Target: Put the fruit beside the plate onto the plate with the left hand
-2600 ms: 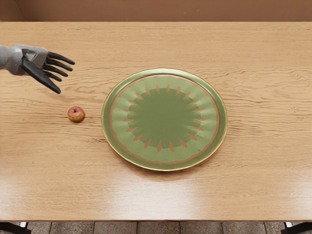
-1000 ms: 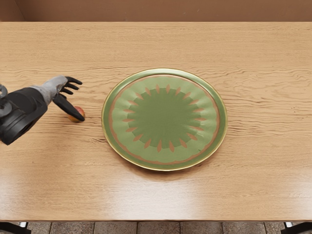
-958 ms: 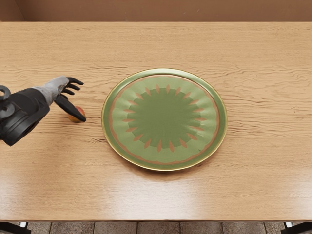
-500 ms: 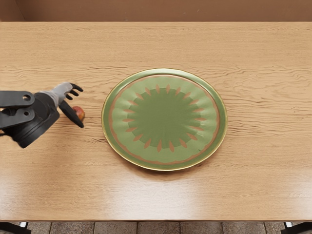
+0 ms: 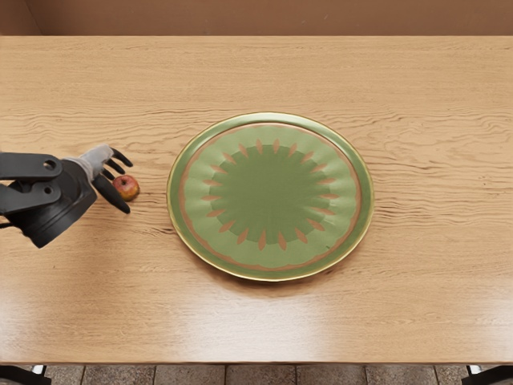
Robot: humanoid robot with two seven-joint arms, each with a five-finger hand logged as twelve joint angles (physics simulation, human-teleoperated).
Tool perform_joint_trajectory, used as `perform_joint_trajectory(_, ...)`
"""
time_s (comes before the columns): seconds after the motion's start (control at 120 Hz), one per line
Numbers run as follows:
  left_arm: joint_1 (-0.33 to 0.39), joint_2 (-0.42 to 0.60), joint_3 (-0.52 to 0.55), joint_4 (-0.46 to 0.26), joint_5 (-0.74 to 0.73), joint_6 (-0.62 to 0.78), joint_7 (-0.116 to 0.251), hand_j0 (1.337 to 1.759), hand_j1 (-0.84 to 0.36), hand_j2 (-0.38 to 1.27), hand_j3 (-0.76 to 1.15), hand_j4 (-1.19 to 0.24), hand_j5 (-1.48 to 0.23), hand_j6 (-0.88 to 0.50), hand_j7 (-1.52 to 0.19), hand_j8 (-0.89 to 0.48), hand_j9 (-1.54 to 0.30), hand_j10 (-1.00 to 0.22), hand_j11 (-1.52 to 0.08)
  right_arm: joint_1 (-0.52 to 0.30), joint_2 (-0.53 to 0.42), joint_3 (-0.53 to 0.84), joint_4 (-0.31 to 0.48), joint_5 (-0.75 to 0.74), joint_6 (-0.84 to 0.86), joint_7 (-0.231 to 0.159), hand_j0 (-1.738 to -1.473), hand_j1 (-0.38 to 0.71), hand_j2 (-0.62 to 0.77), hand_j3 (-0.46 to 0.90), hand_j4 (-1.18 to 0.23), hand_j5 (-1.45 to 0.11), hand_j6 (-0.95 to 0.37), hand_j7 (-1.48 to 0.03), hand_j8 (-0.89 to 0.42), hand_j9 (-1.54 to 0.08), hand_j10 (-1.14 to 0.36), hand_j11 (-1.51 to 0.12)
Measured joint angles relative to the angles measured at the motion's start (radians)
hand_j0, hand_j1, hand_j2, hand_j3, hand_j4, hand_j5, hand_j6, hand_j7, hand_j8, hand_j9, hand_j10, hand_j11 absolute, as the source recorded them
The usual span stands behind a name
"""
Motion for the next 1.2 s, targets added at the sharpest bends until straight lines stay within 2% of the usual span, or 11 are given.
perform_joint_trajectory(0.342, 0.007, -0.057, 0.001, 0.096, 0.000, -0.001, 0.000, 1.658, -0.17, 0.09, 0.00, -0.43, -0.56, -0.43, -0.56, -0.43, -0.56, -0.43, -0.56, 0.000, 0.000, 0.000, 0.000, 0.000, 0.000, 0.000, -1.658, -0.30, -0.01, 0.00, -0.04, -0.05, -0.04, -0.05, -0.04, -0.05, -0.04, -0.05)
perform_joint_trajectory(0.725, 0.031, -0.122, 0.004, 0.179, 0.001, -0.002, 0.000, 1.658, -0.15, 0.09, 0.00, -0.42, -0.54, -0.42, -0.54, -0.42, -0.54, -0.42, -0.54, 0.000, 0.000, 0.000, 0.000, 0.000, 0.000, 0.000, -1.658, -0.30, -0.01, 0.00, -0.04, -0.05, -0.04, -0.05, -0.04, -0.05, -0.04, -0.05)
perform_joint_trajectory(0.95, 0.074, -0.180, 0.004, 0.235, 0.003, -0.004, 0.000, 1.658, -0.14, 0.08, 0.00, -0.41, -0.53, -0.41, -0.53, -0.40, -0.55, -0.41, -0.54, 0.000, 0.000, 0.000, 0.000, 0.000, 0.000, 0.000, -1.658, -0.30, -0.01, 0.00, -0.04, -0.05, -0.04, -0.05, -0.04, -0.05, -0.04, -0.05)
perform_joint_trajectory(1.142, 0.083, -0.182, 0.004, 0.269, 0.008, -0.005, 0.000, 1.658, -0.14, 0.08, 0.00, -0.41, -0.53, -0.41, -0.53, -0.41, -0.55, -0.41, -0.53, 0.000, 0.000, 0.000, 0.000, 0.000, 0.000, 0.000, -1.658, -0.30, -0.01, 0.00, -0.04, -0.05, -0.04, -0.05, -0.04, -0.05, -0.04, -0.05)
perform_joint_trajectory(1.2, 0.086, -0.183, 0.003, 0.277, 0.012, -0.006, -0.001, 1.658, -0.14, 0.09, 0.00, -0.41, -0.53, -0.41, -0.53, -0.44, -0.50, -0.41, -0.53, 0.000, 0.000, 0.000, 0.000, 0.000, 0.000, 0.000, -1.658, -0.30, -0.01, 0.00, -0.04, -0.05, -0.04, -0.05, -0.04, -0.05, -0.04, -0.05)
